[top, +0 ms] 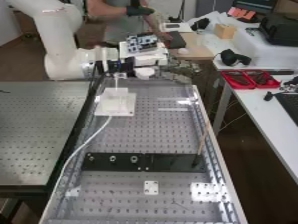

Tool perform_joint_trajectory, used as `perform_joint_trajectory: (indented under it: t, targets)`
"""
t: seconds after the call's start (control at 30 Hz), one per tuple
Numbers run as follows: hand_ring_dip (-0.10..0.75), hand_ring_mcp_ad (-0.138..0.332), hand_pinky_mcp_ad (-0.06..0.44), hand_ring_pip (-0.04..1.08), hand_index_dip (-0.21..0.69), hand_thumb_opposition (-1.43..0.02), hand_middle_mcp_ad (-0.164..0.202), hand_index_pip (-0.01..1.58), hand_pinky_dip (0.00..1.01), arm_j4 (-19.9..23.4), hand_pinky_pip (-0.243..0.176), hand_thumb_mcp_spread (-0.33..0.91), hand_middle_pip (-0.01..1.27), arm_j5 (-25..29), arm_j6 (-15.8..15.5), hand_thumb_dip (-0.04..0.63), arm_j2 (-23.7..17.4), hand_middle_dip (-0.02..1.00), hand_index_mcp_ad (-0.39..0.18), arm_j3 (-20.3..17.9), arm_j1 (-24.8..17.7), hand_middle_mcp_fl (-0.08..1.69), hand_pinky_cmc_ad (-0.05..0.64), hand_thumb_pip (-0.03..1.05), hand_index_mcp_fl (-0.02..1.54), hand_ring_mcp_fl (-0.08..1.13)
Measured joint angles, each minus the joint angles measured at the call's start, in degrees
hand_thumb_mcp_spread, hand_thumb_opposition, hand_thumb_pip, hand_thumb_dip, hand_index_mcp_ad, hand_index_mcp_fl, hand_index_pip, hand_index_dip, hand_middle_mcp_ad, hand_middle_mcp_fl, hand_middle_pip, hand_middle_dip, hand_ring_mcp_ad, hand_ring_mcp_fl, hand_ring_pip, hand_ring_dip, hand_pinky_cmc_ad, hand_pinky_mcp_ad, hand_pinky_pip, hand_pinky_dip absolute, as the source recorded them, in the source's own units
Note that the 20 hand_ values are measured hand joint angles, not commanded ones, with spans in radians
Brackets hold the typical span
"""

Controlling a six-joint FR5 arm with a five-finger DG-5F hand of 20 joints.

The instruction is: Grab the paper clip and place it in the clear container

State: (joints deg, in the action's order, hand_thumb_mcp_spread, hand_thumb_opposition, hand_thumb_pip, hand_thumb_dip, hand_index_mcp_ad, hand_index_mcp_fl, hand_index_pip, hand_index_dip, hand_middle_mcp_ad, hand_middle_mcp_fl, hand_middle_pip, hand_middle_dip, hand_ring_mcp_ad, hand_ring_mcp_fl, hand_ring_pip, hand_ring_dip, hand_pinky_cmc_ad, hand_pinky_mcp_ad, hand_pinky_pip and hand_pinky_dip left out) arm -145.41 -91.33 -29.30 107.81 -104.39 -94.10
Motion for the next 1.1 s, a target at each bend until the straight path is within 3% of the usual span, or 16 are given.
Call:
perform_joint_trajectory:
  t: [0.3,0.5,0.8,1.1]
  targets:
    - [0.079,0.099,0.278,0.11,0.155,-0.77,-0.002,0.23,0.18,-3.74,0.003,0.39,0.13,6.58,-4.45,0.281,-10.22,0.17,-0.124,-3.67,2.12,0.09,0.346,0.51,0.4,0.01]
    - [0.079,0.101,0.278,0.11,0.22,-0.77,0.01,0.15,0.2,-8.02,-0.024,0.39,0.13,10.21,-7.82,0.281,-14.29,0.17,-0.126,-4.74,3.16,0.12,0.346,0.51,0.44,0.01]
    - [0.079,0.099,0.29,0.11,0.267,-0.77,0.009,0.09,0.21,-12.02,-0.028,0.39,0.13,9.72,-8.9,0.267,-15.43,0.17,-0.108,-3.52,4.59,0.12,0.344,0.49,0.45,0.01]
    - [0.079,0.113,0.29,0.11,0.271,-0.77,0.012,0.09,0.22,-12.77,-0.026,0.39,0.13,9.5,-9.71,0.255,-15.71,0.17,-0.108,-3.22,5.07,0.12,0.363,0.49,0.45,0.01]
